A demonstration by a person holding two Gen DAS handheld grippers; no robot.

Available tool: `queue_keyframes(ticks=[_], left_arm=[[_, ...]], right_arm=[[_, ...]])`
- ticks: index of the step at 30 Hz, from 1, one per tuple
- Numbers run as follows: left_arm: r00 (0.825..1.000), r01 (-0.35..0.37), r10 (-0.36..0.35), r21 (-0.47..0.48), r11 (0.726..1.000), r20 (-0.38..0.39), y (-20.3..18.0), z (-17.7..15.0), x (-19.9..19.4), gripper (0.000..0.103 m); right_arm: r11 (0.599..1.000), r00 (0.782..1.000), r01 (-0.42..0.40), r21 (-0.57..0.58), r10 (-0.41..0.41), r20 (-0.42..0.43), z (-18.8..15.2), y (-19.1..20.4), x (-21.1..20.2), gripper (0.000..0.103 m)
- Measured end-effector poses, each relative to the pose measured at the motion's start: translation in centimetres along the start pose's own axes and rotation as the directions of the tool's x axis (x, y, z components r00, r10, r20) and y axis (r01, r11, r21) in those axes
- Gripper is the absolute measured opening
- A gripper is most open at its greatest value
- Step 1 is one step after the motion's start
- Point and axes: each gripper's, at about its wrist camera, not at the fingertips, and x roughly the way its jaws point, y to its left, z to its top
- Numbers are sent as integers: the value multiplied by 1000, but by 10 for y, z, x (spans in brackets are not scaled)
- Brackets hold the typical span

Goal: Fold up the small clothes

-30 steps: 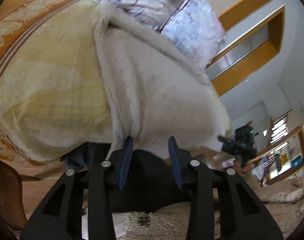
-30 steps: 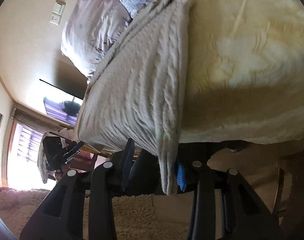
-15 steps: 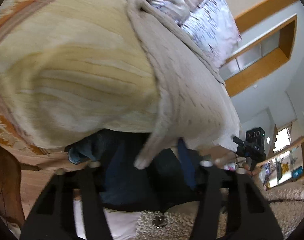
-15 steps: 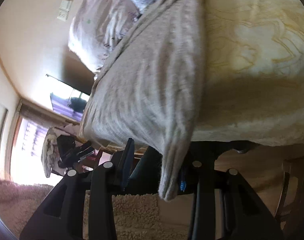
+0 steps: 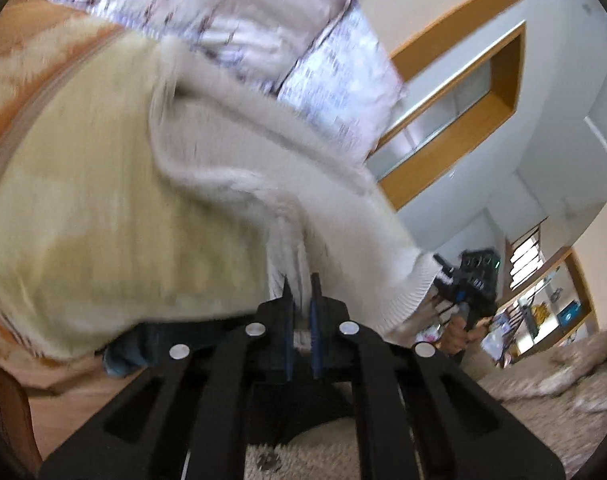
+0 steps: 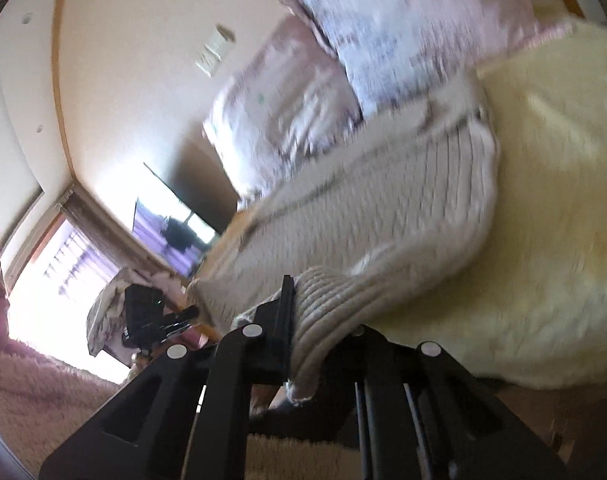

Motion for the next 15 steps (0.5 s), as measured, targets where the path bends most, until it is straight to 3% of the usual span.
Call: queue_keyframes(ticks=[3,6,15], left_arm=[[995,69,-68,-6,998,71,1,18,-14,6],[989,117,-118,17,993,94,-5,31,-18,6],[977,82,-84,16,996,194,-12,73,-22,6]], right_arm=[[1000,997,25,-8,-25,74,11,-1,-7,10],[999,992,36,5,-36,121,20,-4,-10,10],[995,977,89,-40,-79,200,53,7,-4,10]])
